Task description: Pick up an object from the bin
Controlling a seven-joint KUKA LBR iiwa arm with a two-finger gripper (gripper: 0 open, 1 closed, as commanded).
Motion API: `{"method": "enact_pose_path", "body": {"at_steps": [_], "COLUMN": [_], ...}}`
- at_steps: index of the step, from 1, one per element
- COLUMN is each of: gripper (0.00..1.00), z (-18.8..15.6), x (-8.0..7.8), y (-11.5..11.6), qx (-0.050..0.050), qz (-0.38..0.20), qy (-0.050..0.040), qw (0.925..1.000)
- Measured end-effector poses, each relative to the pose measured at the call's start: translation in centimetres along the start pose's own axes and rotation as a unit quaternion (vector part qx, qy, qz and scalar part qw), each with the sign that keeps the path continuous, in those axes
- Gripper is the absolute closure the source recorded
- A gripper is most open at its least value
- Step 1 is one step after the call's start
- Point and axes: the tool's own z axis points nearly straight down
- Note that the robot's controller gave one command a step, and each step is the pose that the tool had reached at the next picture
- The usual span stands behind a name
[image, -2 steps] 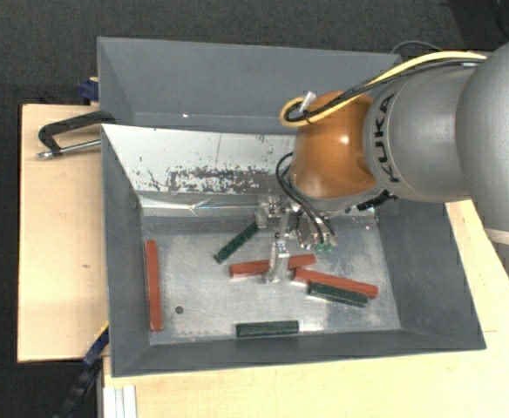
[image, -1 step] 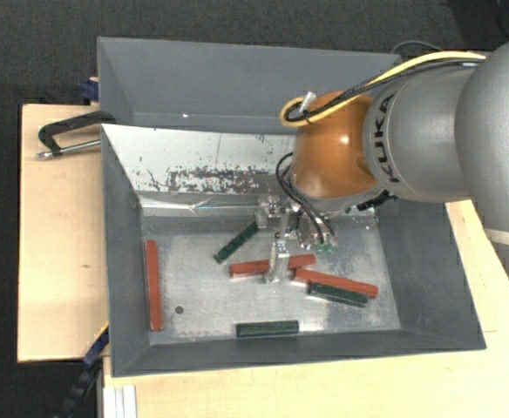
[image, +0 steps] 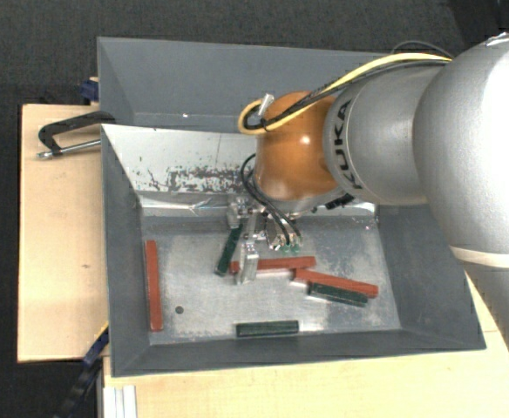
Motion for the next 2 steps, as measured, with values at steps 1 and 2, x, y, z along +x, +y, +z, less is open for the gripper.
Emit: {"method": "enact_pose_path", "body": {"at_steps": [1, 2], "gripper": [1.00, 1.00], "z": [0.19, 0.19], "x": [4.50, 4.49], "y": [-2.86, -2.84], "qx": [0.000, -0.001], "qz": [0.018, 0.018], "qy": [0.0029, 0.0029], "qw": [0.9998, 0.9998]}}
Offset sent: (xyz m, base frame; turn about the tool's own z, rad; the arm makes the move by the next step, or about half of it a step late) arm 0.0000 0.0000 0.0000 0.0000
